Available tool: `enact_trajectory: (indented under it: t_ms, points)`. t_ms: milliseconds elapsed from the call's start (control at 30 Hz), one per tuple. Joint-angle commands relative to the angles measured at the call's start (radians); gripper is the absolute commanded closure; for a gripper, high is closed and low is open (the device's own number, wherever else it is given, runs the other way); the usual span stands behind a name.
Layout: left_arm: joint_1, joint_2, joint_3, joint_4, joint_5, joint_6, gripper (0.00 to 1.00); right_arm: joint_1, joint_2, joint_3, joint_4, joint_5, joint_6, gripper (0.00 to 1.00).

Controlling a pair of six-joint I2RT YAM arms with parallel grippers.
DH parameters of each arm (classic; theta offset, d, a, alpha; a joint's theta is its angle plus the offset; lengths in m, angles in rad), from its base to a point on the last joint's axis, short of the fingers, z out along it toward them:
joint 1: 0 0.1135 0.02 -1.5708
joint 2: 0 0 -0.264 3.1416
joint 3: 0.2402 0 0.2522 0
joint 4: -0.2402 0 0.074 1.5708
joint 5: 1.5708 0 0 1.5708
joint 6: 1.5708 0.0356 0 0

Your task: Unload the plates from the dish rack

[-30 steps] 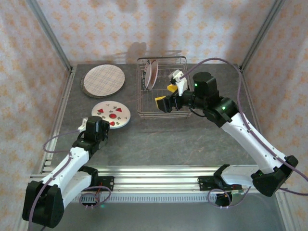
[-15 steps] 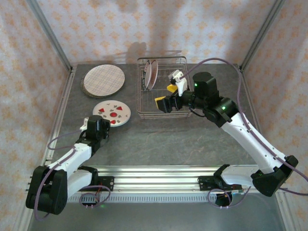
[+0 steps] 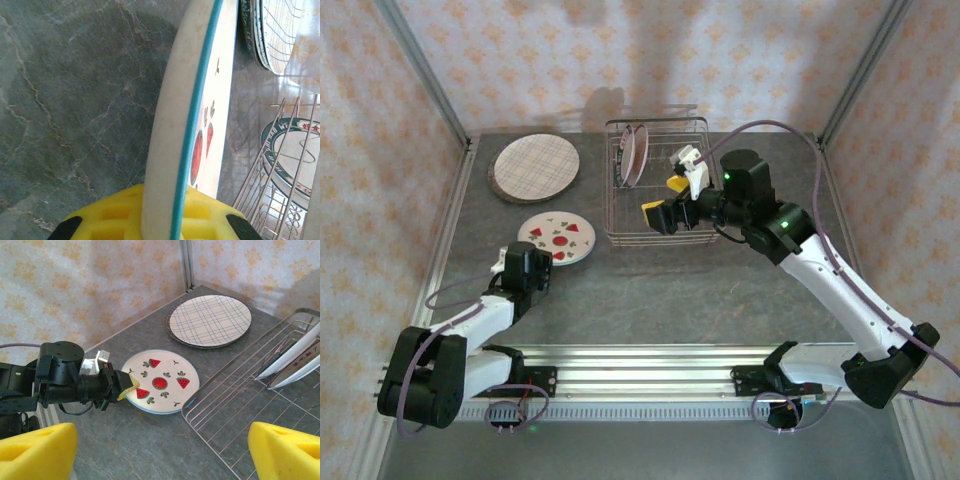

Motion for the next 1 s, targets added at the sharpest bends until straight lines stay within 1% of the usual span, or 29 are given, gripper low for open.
enact_trajectory:
  t_ms: [0,100,400,433,500,700,800,933,967]
  points:
    - [0.011,0.001,0.002,0.163,0.003,-0.015,1.0,0.005,-0.012,0.002,0.018,-0.009,0.008,0.12]
    - [0.011,0.016,-0.013,0.184,0.005,-0.021,1.0,0.005,-0.014,0.001,0.022,-0.015,0.01,0.12]
    - [0.012,0.069,-0.009,0.173,0.029,-0.013,1.0,0.005,-0.009,0.0,0.033,-0.018,0.015,0.12]
    - [0.011,0.075,-0.011,0.171,0.03,-0.013,0.98,0.005,-0.008,0.002,0.033,-0.017,0.015,0.11]
    - [0.011,0.083,-0.013,0.173,0.032,-0.01,0.92,0.005,-0.006,0.005,0.032,-0.015,0.013,0.11]
    - [0.011,0.101,-0.016,0.175,0.037,-0.007,0.81,0.005,0.004,0.017,0.025,-0.004,0.01,0.11]
    - [0.011,0.106,-0.016,0.162,0.038,-0.007,0.73,0.005,0.008,0.02,0.024,-0.002,0.009,0.11]
    - [0.011,0.103,-0.016,0.134,0.037,-0.004,0.66,0.005,0.012,0.025,0.02,0.003,0.01,0.11]
    - [0.012,0.104,-0.016,0.127,0.035,-0.004,0.65,0.005,0.014,0.025,0.02,0.003,0.009,0.11]
